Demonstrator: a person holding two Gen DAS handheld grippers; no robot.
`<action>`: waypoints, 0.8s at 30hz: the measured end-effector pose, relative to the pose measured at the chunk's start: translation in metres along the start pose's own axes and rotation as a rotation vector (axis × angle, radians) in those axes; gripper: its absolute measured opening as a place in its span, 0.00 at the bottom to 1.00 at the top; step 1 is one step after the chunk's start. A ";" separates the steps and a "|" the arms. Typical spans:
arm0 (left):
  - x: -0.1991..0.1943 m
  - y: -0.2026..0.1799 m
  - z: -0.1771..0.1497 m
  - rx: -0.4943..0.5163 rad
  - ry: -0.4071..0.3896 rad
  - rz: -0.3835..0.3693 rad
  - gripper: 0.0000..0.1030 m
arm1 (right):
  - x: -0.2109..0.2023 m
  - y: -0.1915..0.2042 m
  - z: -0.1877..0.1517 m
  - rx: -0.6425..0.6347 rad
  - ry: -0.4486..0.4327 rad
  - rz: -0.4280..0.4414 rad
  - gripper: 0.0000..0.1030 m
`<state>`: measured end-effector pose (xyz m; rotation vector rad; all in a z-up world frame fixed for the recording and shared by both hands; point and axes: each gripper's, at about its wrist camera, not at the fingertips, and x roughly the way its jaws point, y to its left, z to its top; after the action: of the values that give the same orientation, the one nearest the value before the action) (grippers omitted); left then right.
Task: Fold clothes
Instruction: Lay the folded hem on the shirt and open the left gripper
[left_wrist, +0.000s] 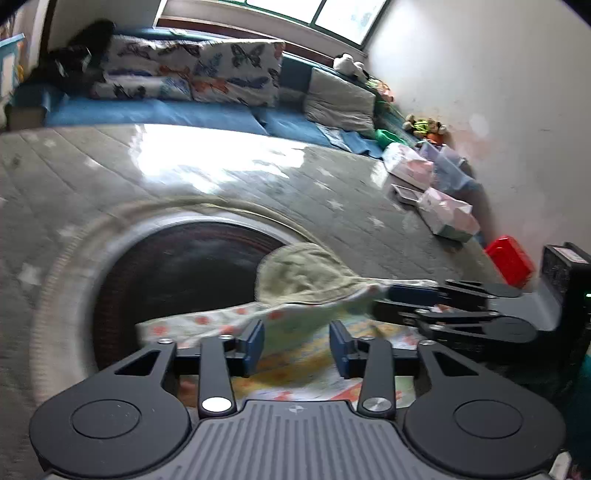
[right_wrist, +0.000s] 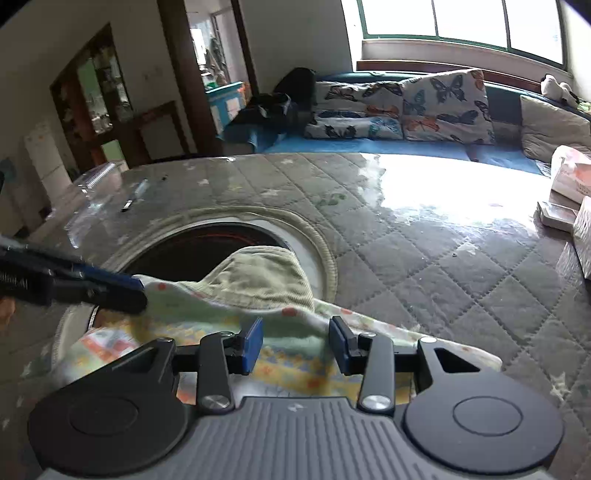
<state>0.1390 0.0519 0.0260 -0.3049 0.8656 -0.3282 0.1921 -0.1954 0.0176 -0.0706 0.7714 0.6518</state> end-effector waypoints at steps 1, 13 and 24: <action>0.007 0.000 0.000 -0.013 0.005 -0.013 0.32 | 0.003 0.000 0.001 0.005 0.002 -0.014 0.35; 0.025 0.019 0.001 -0.118 -0.018 -0.030 0.25 | -0.003 0.014 -0.002 -0.074 -0.007 -0.020 0.34; -0.023 -0.020 -0.046 0.036 -0.083 -0.020 0.26 | -0.031 0.049 -0.028 -0.169 -0.002 0.040 0.50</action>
<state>0.0860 0.0373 0.0216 -0.2923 0.7751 -0.3466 0.1299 -0.1808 0.0264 -0.2094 0.7159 0.7547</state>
